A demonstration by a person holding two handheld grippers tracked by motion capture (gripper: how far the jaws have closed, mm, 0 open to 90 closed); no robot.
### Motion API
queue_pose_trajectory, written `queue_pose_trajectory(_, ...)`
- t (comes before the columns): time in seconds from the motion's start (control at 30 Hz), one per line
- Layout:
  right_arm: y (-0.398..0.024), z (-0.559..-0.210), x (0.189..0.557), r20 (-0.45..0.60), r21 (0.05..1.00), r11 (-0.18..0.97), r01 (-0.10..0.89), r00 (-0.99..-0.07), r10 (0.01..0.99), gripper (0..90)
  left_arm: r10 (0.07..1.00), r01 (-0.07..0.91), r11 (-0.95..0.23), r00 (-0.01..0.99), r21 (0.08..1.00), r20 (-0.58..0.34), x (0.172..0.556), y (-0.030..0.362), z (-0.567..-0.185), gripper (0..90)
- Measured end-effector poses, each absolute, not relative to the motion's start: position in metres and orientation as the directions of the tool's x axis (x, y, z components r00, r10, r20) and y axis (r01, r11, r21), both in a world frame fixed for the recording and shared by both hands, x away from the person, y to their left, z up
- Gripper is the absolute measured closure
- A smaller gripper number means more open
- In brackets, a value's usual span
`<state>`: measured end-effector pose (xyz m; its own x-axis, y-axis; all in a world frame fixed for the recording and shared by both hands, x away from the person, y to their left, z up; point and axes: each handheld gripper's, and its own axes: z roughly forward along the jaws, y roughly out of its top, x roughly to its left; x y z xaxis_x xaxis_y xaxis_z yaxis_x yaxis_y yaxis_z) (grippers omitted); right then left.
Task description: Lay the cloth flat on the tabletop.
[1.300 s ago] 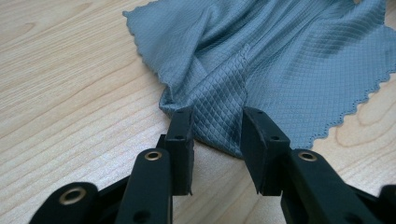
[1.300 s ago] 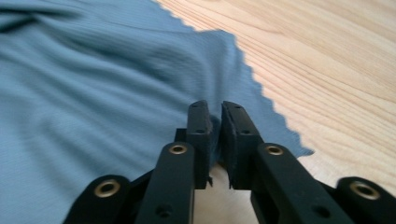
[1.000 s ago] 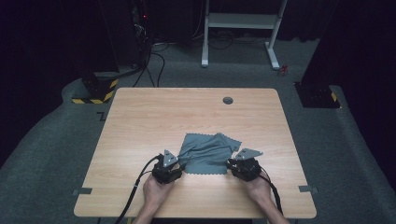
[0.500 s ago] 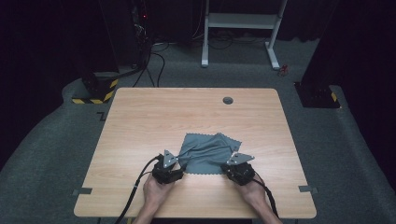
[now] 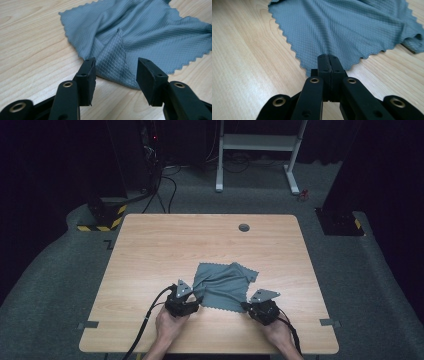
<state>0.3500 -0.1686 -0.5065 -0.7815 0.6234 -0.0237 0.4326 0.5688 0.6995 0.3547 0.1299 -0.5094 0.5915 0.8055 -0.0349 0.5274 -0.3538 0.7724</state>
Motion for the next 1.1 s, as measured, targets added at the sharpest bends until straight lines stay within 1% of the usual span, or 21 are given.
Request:
queue_pose_trajectory(0.2,-0.176,-0.507,0.344,-0.027,0.691,0.571,0.442,-0.775,0.632,90.0,0.797,0.544,-0.365,0.602,0.755,-0.049,0.366,0.118,-0.501,53.3)
queue_pose_trajectory(0.3,-0.176,-0.511,0.346,-0.018,0.691,0.564,0.452,-0.770,0.638,89.1,0.786,0.540,-0.392,0.618,0.745,-0.034,0.373,0.110,-0.499,54.0)
queue_pose_trajectory(0.33,-0.175,-0.511,0.347,-0.015,0.697,0.555,0.453,-0.765,0.644,84.2,0.784,0.541,-0.393,0.620,0.744,-0.037,0.375,0.108,-0.499,54.4)
queue_pose_trajectory(0.4,-0.175,-0.510,0.348,-0.001,0.710,0.533,0.461,-0.756,0.655,78.6,0.781,0.544,-0.400,0.623,0.738,-0.036,0.380,0.104,-0.498,55.2)
queue_pose_trajectory(0.43,-0.174,-0.510,0.350,0.011,0.719,0.520,0.461,-0.755,0.655,76.4,0.780,0.552,-0.394,0.624,0.735,-0.050,0.382,0.102,-0.498,56.6)
queue_pose_trajectory(0.5,-0.173,-0.510,0.353,0.008,0.730,0.513,0.453,-0.755,0.656,75.0,0.773,0.548,-0.406,0.633,0.731,-0.045,0.387,0.097,-0.497,60.9)
queue_pose_trajectory(0.57,-0.171,-0.512,0.356,0.015,0.729,0.507,0.460,-0.751,0.660,75.2,0.769,0.556,-0.414,0.638,0.721,-0.050,0.390,0.093,-0.498,66.9)
queue_pose_trajectory(0.6,-0.170,-0.514,0.358,0.023,0.726,0.504,0.469,-0.748,0.663,75.5,0.767,0.564,-0.422,0.640,0.710,-0.053,0.392,0.092,-0.498,72.0)
queue_pose_trajectory(0.67,-0.167,-0.518,0.361,0.028,0.716,0.509,0.478,-0.749,0.662,77.2,0.764,0.558,-0.451,0.645,0.697,-0.022,0.394,0.089,-0.499,83.0)
queue_pose_trajectory(0.73,-0.167,-0.519,0.361,0.032,0.714,0.507,0.484,-0.745,0.666,78.7,0.762,0.558,-0.465,0.648,0.687,-0.011,0.393,0.090,-0.499,88.7)
queue_pose_trajectory(0.87,-0.168,-0.519,0.361,0.020,0.712,0.516,0.476,-0.749,0.663,81.1,0.756,0.544,-0.486,0.655,0.684,0.016,0.388,0.097,-0.496,89.9)
queue_pose_trajectory(1.03,-0.169,-0.519,0.362,0.014,0.715,0.520,0.467,-0.753,0.658,83.6,0.762,0.549,-0.469,0.648,0.692,0.003,0.374,0.118,-0.492,90.0)
queue_pose_trajectory(1.1,-0.169,-0.519,0.362,0.011,0.714,0.522,0.467,-0.753,0.658,85.2,0.774,0.566,-0.452,0.633,0.690,-0.013,0.365,0.132,-0.493,90.0)
